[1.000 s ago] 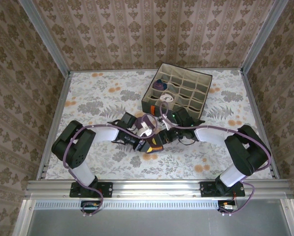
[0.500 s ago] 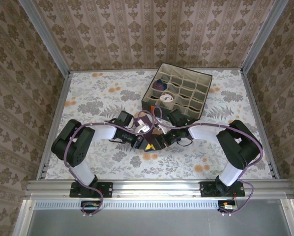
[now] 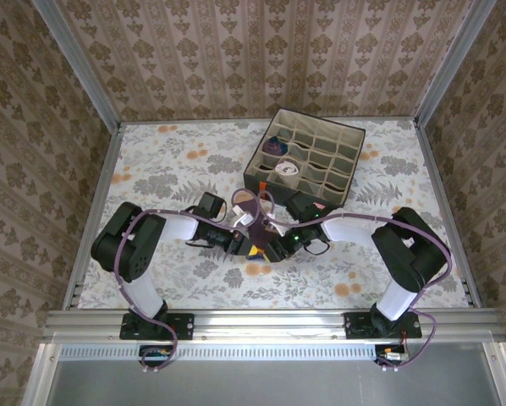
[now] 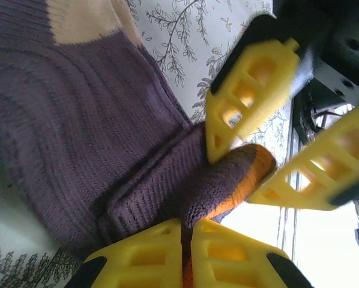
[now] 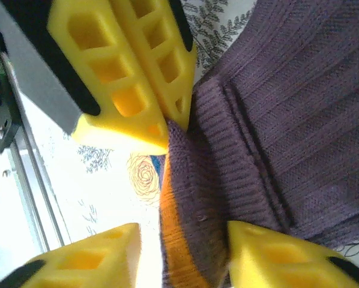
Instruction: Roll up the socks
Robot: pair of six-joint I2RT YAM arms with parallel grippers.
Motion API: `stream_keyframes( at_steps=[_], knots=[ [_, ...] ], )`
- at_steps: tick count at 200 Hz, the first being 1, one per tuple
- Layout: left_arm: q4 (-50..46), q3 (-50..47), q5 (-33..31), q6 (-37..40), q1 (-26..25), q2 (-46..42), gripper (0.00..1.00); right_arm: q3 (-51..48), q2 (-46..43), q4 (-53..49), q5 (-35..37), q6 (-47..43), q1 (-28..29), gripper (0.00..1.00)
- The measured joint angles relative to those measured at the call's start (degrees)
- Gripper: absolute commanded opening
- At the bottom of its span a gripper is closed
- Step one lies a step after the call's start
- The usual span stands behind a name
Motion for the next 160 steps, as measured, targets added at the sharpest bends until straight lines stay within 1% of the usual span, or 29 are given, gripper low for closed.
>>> stream_keyframes(
  at_steps=[13,21,43,55,75,90,108,123,149,160],
  knots=[
    [1.11,-0.87,-0.11,-0.02,0.00,-0.52,0.00,0.09,0.11,-0.52,0.87,0.22,0.02,0.06],
    [1.99,-1.79,-0.44,0.04,0.00,-1.44,0.06,0.13,0.13,-0.66,1.03,0.44,-0.11,0.04],
    [6.64,-6.23,-2.38,0.22,0.07,-6.64,0.14,0.33,0.24,-1.09,0.46,1.20,-0.92,0.02],
    [10.01,-9.29,-3.41,0.98,0.17,-10.56,0.22,0.37,0.57,-1.42,-0.50,1.79,-1.70,0.02],
    [16.59,-14.60,-5.95,2.91,0.07,-17.27,0.39,0.79,1.68,-1.88,-2.56,2.45,-2.91,0.02],
    [21.35,-18.32,-8.61,4.85,-0.70,-21.88,0.47,1.18,2.78,-2.21,-4.50,3.08,-3.61,0.01],
    [24.37,-20.61,-12.09,8.39,-2.67,-25.44,0.52,1.60,3.76,-2.62,-6.51,3.32,-4.24,0.01],
    [25.46,-20.68,-14.21,11.28,-4.44,-26.01,0.53,1.79,4.28,-2.80,-7.96,3.50,-4.66,0.02],
    [26.34,-20.44,-15.89,14.56,-6.19,-23.74,0.54,1.81,4.83,-2.89,-10.58,3.48,-5.46,0.01],
    [26.75,-20.35,-16.17,15.28,-6.60,-21.81,0.52,1.84,4.98,-3.02,-11.61,3.43,-5.77,0.01]
  ],
)
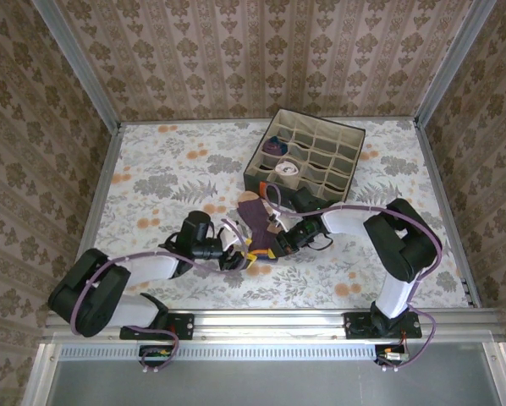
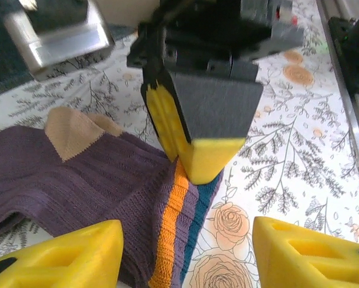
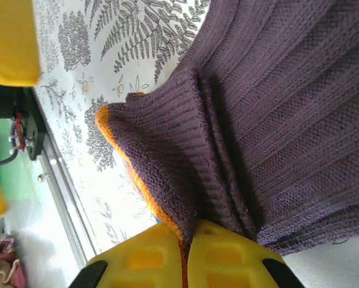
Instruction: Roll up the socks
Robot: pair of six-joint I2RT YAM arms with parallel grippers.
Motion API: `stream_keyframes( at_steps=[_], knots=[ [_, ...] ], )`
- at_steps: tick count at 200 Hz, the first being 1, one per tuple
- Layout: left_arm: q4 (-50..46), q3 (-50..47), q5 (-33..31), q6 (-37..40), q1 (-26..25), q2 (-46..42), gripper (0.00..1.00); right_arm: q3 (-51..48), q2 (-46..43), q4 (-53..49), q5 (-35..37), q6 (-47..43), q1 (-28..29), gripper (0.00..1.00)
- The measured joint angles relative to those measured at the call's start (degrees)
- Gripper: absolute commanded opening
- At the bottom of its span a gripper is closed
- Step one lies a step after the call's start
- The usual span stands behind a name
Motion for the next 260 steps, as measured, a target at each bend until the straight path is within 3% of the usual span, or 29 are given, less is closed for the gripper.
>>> stream_keyframes(
  at_steps=[33,67,79,104,145,172,206,260],
  knots=[
    [2.08,0.94,-0.11,1.01,-1.55,6.97,0.39,0.66,0.66,-2.01,-2.64,-0.74,-0.70,0.01],
    [3.30,3.04,0.76,0.74,-2.14,11.61,0.00,1.03,1.18,-3.93,-4.70,-1.77,-1.16,0.04],
    [2.71,3.98,1.60,0.09,-2.16,12.15,0.00,1.03,1.18,-4.37,-5.07,-1.77,-1.49,0.07],
    [-1.60,6.86,3.34,-1.38,-2.14,12.83,0.00,1.03,1.07,-4.96,-4.48,-0.70,-2.21,0.23],
    [-11.96,14.05,6.80,-5.70,-2.14,16.72,0.00,-0.59,-5.90,-4.11,3.13,3.54,-2.34,0.38],
    [-15.08,16.37,9.84,-11.43,-1.66,19.06,0.00,-1.31,-10.51,-1.84,7.39,5.62,-2.27,0.40],
    [-15.21,18.08,13.20,-20.63,0.22,22.27,0.00,-1.31,-8.81,-0.44,9.75,6.47,-1.66,0.41],
    [-15.47,18.91,12.66,-28.00,1.25,22.95,0.00,-1.31,-6.75,0.46,12.63,7.34,-0.09,0.42]
  ],
)
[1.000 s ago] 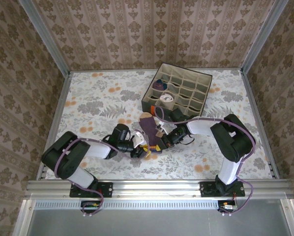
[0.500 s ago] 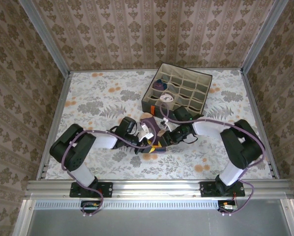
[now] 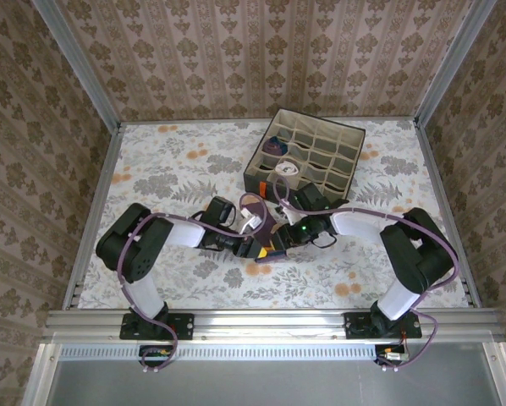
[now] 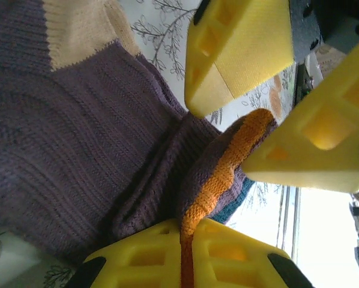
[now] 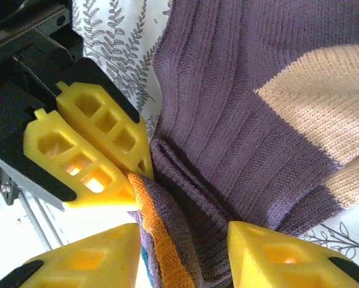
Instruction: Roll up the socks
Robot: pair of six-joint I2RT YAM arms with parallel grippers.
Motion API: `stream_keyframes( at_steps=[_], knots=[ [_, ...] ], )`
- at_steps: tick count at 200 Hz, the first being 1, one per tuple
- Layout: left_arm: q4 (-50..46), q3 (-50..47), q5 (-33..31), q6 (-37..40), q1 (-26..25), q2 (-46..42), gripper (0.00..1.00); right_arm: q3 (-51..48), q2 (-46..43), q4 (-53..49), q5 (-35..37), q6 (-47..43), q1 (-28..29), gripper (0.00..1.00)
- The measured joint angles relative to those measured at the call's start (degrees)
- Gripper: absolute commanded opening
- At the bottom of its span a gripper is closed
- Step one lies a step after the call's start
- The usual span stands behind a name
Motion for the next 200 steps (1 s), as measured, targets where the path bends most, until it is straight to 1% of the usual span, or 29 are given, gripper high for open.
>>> stream_keyframes(
  at_steps=[33,55,65,81,103,124,157,168,179,200],
  knots=[
    [-0.07,0.39,-0.74,-1.18,-0.02,0.31,0.00,0.00,0.48,-0.42,2.80,0.04,0.44,0.41],
    [-0.22,0.55,-1.51,-0.90,-0.50,0.31,0.00,0.42,1.07,-1.62,4.74,0.42,0.83,0.34],
    [-0.74,0.70,-2.32,0.22,-0.98,0.15,0.05,1.20,2.40,-2.49,5.60,0.74,0.98,0.33],
    [-2.12,0.87,-4.63,2.34,-1.99,-1.11,0.13,2.89,4.66,-3.54,5.84,1.73,1.01,0.32],
    [-4.98,0.74,-9.75,7.41,-3.28,-5.62,0.21,4.22,5.77,-4.83,5.86,2.95,0.98,0.33],
    [-6.40,-0.59,-13.49,13.40,-4.22,-12.74,0.24,4.90,6.25,-5.77,5.88,3.32,0.98,0.33],
    [-5.73,-4.15,-18.14,23.61,-5.53,-24.17,0.27,6.14,7.06,-7.37,5.81,3.48,0.94,0.34],
    [-4.76,-6.36,-20.55,27.41,-7.19,-27.85,0.31,6.27,7.13,-7.56,5.81,3.48,0.94,0.34],
    [-3.50,-8.61,-23.10,31.26,-9.57,-30.75,0.34,6.32,7.15,-7.67,5.84,3.48,0.94,0.34],
    [-1.73,-11.23,-28.41,36.59,-13.64,-32.24,0.35,6.54,7.28,-7.98,5.81,3.45,0.94,0.34]
  ],
)
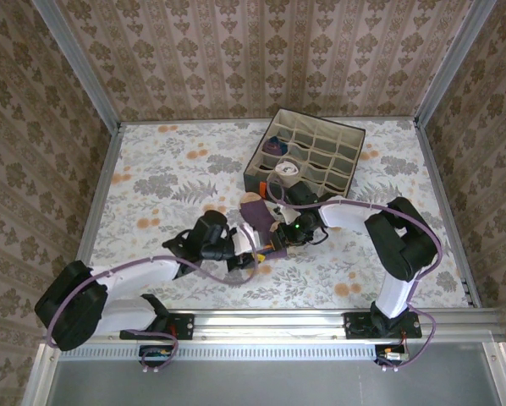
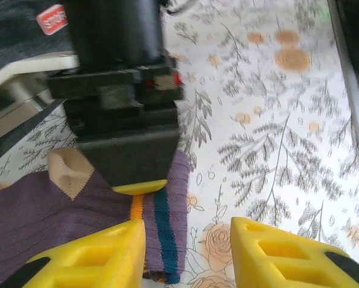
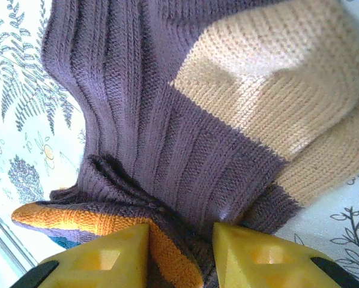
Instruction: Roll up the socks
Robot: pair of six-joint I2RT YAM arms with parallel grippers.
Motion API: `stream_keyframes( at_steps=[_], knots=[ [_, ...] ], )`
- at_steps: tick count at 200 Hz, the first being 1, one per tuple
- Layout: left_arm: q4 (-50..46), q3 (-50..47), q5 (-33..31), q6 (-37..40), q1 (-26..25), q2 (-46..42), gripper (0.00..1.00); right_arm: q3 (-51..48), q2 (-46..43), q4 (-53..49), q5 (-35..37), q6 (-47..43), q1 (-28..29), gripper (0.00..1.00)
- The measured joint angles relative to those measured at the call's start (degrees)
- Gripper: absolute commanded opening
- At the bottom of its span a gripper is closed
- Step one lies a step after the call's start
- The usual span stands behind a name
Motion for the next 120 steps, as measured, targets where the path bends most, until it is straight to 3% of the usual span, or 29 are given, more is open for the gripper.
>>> stream_keyframes(
  at_steps=[41,120],
  knots=[
    [4.28,-0.76,-6.97,5.05,-2.62,3.80,0.33,0.33,0.22,-0.48,0.00,-0.04,0.00,0.33],
    [11.04,-0.72,-11.69,7.32,-4.81,16.17,0.35,0.42,0.22,-0.85,0.00,-0.46,-0.02,0.34]
  ],
)
